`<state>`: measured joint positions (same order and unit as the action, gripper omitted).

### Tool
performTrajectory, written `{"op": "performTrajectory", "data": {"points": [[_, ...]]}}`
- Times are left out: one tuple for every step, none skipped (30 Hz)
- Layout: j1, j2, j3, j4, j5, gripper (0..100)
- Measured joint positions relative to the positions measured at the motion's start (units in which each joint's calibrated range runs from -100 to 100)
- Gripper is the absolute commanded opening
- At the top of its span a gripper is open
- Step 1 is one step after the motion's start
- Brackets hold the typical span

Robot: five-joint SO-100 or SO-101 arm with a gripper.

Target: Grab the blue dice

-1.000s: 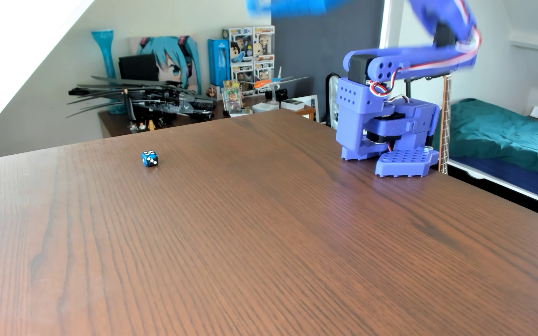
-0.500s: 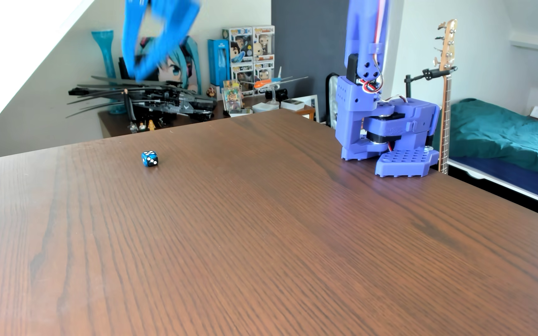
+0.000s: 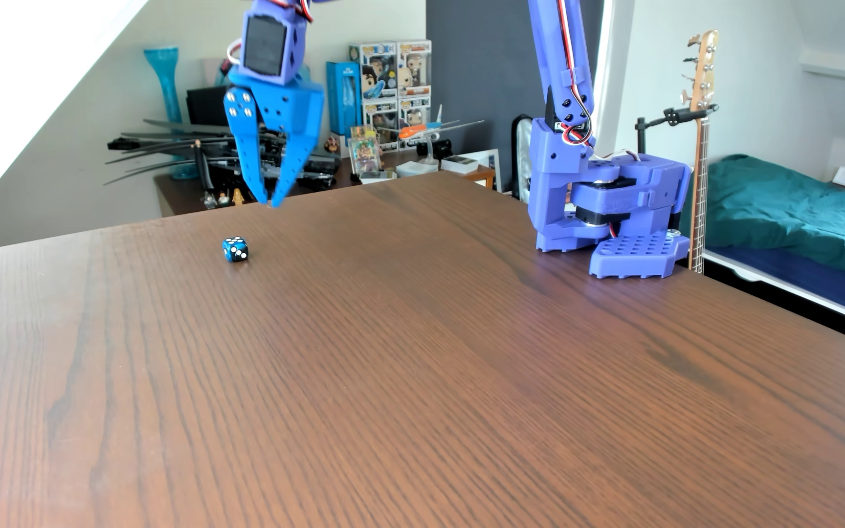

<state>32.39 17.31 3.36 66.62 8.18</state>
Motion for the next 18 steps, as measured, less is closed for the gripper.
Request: {"op": "performTrajectory", "data": {"points": [[-0.2,0.0,0.7,0.0,0.6,16],[-0.5,0.0,1.4,0.0,1.3,18],[-0.8,0.0,1.8,0.0,1.8,19],[-1.0,0.0,2.1,0.0,2.3,21],[-1.1,0.0,2.2,0.0,2.6,22],[-1.1,0.0,2.2,0.0,2.8,24],[-1.1,0.0,2.2,0.0,2.8,25],[-1.0,0.0,2.2,0.0,3.0,27],[-0.9,0.0,2.2,0.0,3.0,29],[-0.9,0.0,2.2,0.0,3.0,30],[-0.9,0.0,2.2,0.0,3.0,31],[-0.9,0.0,2.2,0.0,3.0,31],[-0.9,0.0,2.2,0.0,3.0,32],[-0.9,0.0,2.2,0.0,3.0,32],[-0.9,0.2,2.2,0.0,3.0,32],[-0.9,0.4,2.2,0.0,3.0,32],[-0.9,0.8,2.2,0.0,3.0,32],[-0.9,1.1,2.2,0.0,3.0,32]]}}
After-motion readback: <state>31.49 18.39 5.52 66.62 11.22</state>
